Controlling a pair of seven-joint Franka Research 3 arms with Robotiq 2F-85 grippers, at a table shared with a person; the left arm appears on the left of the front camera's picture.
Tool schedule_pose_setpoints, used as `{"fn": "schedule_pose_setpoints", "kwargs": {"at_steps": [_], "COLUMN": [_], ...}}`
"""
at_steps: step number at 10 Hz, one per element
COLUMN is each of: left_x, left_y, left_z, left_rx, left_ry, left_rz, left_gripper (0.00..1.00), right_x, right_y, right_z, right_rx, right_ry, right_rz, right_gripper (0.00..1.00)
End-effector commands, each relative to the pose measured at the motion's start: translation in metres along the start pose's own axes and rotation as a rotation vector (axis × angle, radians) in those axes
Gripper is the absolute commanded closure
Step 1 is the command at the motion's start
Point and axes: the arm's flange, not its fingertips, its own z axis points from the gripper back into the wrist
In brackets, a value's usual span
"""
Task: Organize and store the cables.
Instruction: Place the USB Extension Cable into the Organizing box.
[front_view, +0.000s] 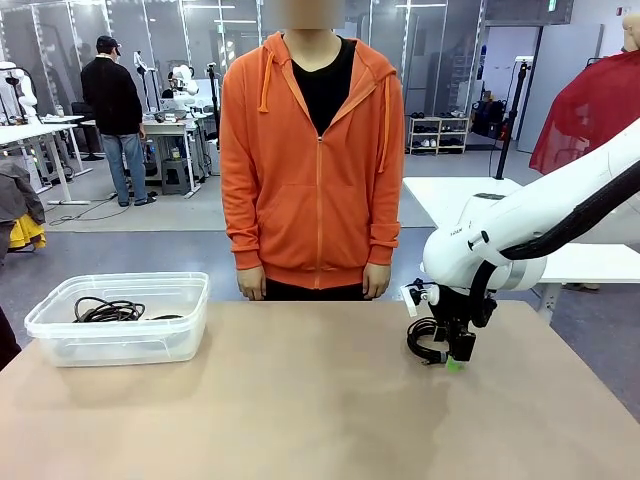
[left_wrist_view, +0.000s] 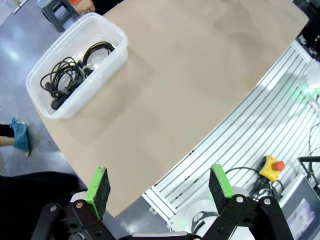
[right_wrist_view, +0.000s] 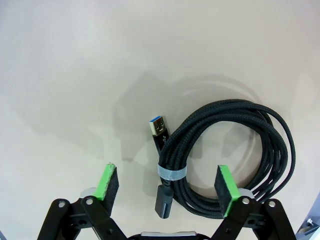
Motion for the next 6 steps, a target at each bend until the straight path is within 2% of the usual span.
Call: {"fn": "schedule_pose_setpoints", "kwargs": {"at_steps": [1,2,3,5,6], "left_x": [-0.0009,-0.0009,-0.0009,-0.0009,-0.0009], "left_y": [-0.0010,-0.0010,-0.0010,-0.0010,-0.0010], "left_z": [0.0016,0.0016,0.0016,0.0016,0.0016], "left_rx": [0.007,0.007,0.007,0.007,0.007], "left_ry": [0.008,0.008,0.008,0.008,0.008], "left_rz": [-0.005,-0.005,-0.005,-0.005,-0.005], "left_gripper": [0.00,0.00,0.00,0.00,0.00], "right_x": [0.0034,0.0038,0.0039,0.0048,0.0054], "right_y": [-0.0076,-0.0073,-0.0080,-0.0082,-0.0084], "right_z": [-0.0031,-0.0018,-0.0011,-0.0034,-0.0019], "right_rx": [0.000,0.004,0.006,0.012,0.020], "right_ry": [0.045,0.041,0.045,0.061,0.053], "right_rz": [-0.027,-0.029,-0.031,-0.026,-0.019], "right_gripper": [0.52,0.82,1.00,1.00,0.95]}}
